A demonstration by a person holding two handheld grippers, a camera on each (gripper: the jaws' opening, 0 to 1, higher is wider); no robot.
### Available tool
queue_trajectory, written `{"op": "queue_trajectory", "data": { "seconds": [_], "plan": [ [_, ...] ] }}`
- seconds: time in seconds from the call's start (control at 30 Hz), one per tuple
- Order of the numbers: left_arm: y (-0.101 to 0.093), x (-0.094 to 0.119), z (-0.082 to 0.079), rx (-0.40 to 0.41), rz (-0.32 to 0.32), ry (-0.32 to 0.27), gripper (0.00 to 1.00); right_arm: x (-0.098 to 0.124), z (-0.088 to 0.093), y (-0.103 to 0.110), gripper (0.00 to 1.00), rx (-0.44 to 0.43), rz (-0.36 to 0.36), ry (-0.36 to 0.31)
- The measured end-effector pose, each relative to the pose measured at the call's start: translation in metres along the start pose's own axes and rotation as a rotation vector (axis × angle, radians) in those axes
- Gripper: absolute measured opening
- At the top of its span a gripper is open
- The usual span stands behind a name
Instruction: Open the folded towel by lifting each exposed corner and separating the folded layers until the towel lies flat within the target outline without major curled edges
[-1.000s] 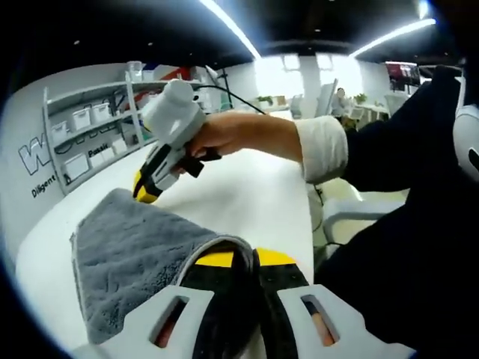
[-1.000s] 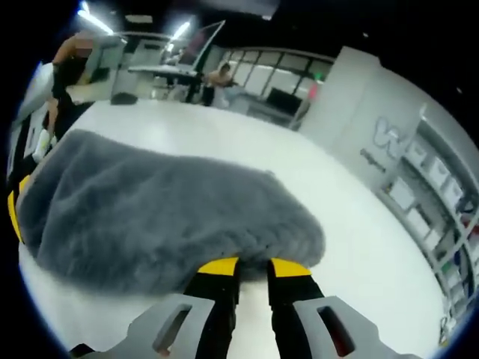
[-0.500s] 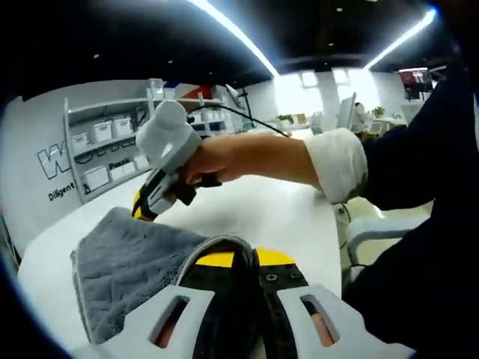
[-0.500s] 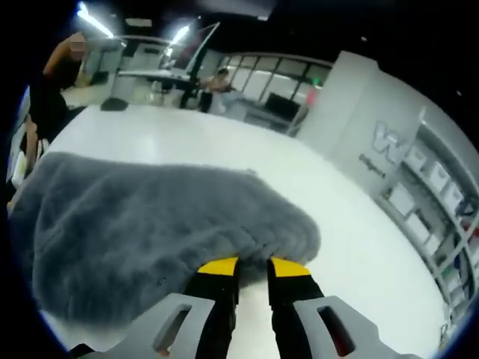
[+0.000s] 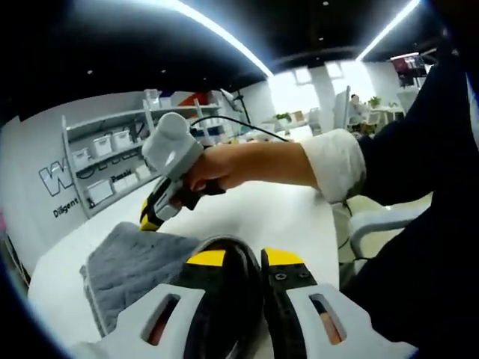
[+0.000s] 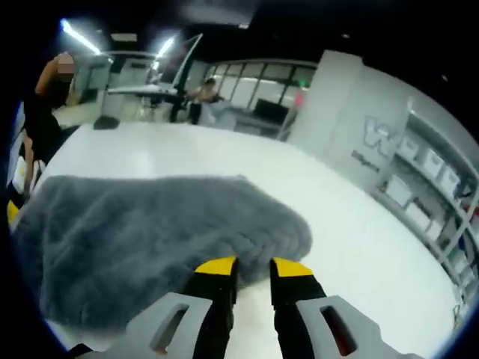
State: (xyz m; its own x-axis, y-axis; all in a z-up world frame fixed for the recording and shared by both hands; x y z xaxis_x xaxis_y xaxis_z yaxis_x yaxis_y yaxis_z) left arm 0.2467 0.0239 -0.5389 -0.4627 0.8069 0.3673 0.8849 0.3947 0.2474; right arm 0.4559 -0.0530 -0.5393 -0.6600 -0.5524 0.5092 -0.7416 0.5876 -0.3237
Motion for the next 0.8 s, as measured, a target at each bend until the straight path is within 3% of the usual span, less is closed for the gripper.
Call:
{"op": "queue_trajectory", "data": {
  "seconds": [0.13, 0.27, 0.43, 0.8],
  "plan": [
    [0.004, 0.011, -0.003, 0.064, 0.053, -0.015, 0.24, 0.008, -0.004, 0.008, 0.16, -0.011, -0.021, -0.022],
    [0.015, 0.029, -0.008, 0.088, 0.06, -0.033, 0.25, 0.014, -0.012, 0.023, 0.19, -0.015, -0.07, -0.056],
    [0.04, 0.052, 0.0, 0.095, -0.007, 0.002, 0.28, 0.022, -0.026, 0.045, 0.19, 0.003, -0.118, -0.093],
    [0.072, 0.084, 0.025, 0.173, -0.063, 0.081, 0.32, 0.038, -0.05, 0.089, 0.21, 0.104, -0.202, -0.133]
  ]
}}
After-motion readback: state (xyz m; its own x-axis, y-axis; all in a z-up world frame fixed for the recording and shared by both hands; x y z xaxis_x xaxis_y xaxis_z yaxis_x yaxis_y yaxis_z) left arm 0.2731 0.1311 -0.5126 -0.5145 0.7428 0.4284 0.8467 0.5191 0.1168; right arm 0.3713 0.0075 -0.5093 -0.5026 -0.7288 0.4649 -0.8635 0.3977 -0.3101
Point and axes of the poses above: the point that each gripper's makers call its tool centre point, and the gripper's own axes: x roughly backward along the fingers, y roughly to its left, z roughly out of its underside, the point moved 5 cm from there along x, roughly backward along the fingers, and after that the axes turned 5 degrees about y, right-handed, at the moved point
